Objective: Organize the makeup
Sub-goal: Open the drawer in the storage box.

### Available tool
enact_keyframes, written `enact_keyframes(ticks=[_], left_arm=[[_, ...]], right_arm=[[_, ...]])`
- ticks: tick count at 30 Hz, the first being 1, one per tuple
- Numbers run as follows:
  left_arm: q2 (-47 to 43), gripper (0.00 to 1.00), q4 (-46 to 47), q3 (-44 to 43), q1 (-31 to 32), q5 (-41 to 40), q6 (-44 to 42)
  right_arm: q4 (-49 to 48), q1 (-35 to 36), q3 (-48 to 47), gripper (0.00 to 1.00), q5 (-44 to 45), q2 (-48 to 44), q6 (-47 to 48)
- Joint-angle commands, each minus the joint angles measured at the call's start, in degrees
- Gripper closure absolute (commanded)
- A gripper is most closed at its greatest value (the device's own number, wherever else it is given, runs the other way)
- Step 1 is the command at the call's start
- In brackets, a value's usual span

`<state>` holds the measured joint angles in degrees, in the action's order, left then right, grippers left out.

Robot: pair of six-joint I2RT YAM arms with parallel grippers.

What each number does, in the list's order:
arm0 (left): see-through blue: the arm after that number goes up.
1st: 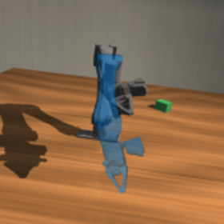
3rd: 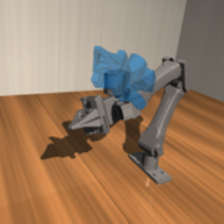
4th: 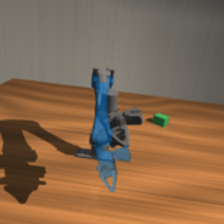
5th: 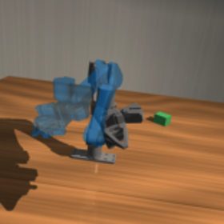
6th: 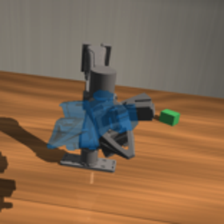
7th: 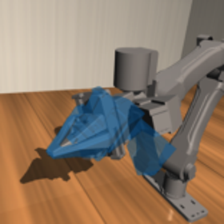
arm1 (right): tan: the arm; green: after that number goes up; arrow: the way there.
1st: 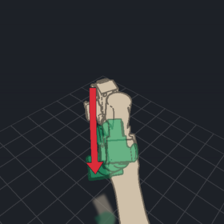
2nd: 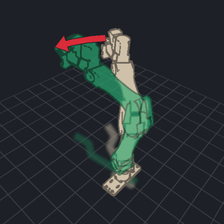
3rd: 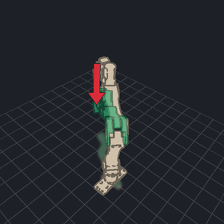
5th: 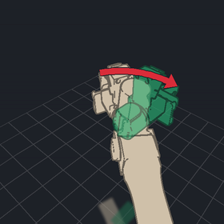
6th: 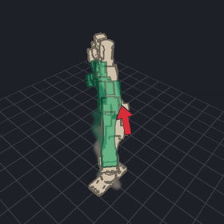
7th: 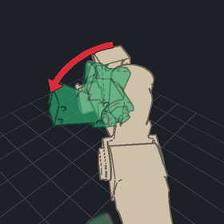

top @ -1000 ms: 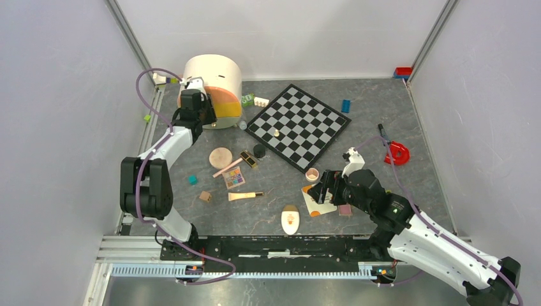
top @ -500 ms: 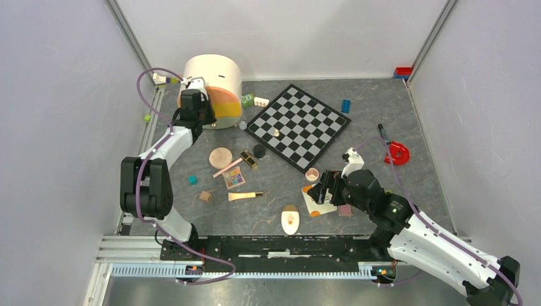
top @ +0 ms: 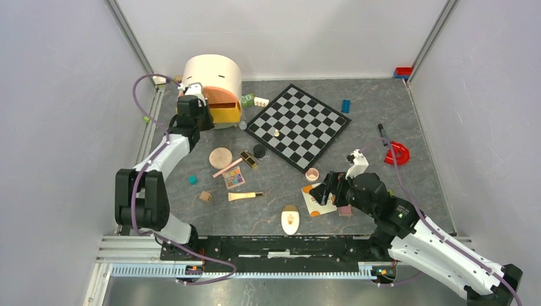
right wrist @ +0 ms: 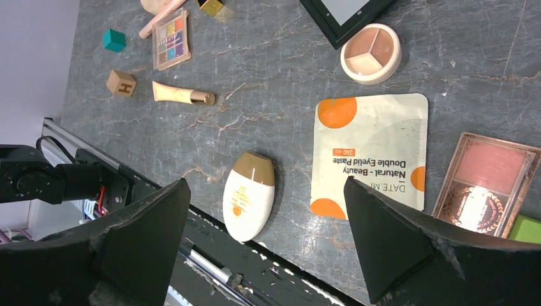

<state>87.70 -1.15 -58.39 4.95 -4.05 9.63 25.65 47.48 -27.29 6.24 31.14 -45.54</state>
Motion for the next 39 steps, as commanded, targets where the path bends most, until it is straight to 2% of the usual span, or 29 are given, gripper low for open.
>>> enact_keyframes(ticks=[1, 25, 39], left_arm=[[-5.14, 0.81, -0.07, 2.26, -0.38, 0.09, -2.07], [-16.34, 0.82, -5.34, 10.26, -0.12, 0.16, -1.28], [-17.36, 0.81, -7.72, 11.10, 1.04, -0.88, -1.63]], right_arm=[[0.21, -0.11, 0.35, 0.02, 0.07, -1.55, 0.54], [3.31, -0.11, -0.74, 0.02, 0.30, -7.00, -0.34], [4.39, -0.09, -1.21, 0.02, 0.31, -8.30, -0.87]])
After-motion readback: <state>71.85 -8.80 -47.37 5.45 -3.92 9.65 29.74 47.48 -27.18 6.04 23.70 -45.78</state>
